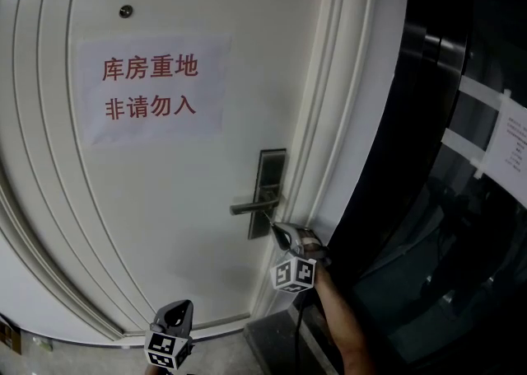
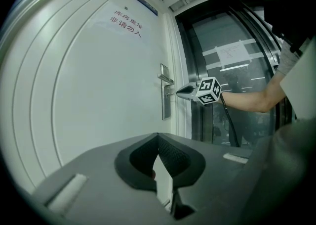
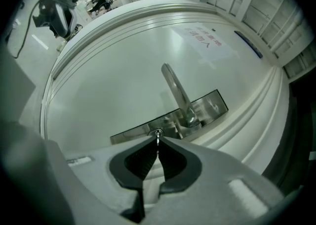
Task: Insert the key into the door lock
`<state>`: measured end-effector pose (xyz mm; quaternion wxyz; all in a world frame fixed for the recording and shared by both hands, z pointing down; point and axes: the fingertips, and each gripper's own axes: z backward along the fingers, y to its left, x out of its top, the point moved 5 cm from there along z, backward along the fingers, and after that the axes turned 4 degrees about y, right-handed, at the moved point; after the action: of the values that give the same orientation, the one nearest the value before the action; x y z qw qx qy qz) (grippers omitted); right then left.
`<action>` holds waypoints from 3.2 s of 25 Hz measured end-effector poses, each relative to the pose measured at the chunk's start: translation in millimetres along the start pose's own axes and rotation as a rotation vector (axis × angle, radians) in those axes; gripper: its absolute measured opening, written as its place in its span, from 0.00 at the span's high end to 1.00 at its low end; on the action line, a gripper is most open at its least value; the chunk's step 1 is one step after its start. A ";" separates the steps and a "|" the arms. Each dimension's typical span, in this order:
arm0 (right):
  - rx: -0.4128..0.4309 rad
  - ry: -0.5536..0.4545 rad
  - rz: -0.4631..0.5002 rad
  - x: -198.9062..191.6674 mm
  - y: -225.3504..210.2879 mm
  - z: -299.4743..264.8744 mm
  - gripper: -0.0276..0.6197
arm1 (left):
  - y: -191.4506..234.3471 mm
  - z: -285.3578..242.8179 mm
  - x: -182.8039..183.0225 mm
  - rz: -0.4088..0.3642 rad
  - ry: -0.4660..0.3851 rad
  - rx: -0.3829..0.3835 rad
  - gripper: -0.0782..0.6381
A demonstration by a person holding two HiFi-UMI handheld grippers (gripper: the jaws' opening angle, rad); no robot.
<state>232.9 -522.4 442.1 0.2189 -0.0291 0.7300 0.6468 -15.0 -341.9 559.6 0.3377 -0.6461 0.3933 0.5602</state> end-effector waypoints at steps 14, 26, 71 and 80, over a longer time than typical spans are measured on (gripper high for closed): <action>-0.009 0.029 0.102 1.2 0.5 -3.1 0.94 | 3.1 -6.4 -0.3 0.012 -0.002 -0.015 0.89; -0.034 0.064 0.233 8.5 3.6 -3.0 0.94 | 3.4 -4.1 -2.3 0.022 -0.007 -0.018 0.89; -0.062 0.146 0.371 12.8 8.9 -35.0 0.94 | 16.7 1.1 -1.4 0.035 -0.014 -0.002 0.89; -0.059 0.159 0.341 11.0 12.5 -36.6 0.88 | 22.4 13.2 -3.4 0.039 -0.011 0.017 0.89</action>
<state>208.6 -552.8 452.3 0.0467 0.0375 0.7200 0.6913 -41.0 -340.2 561.1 0.3342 -0.6323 0.4085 0.5671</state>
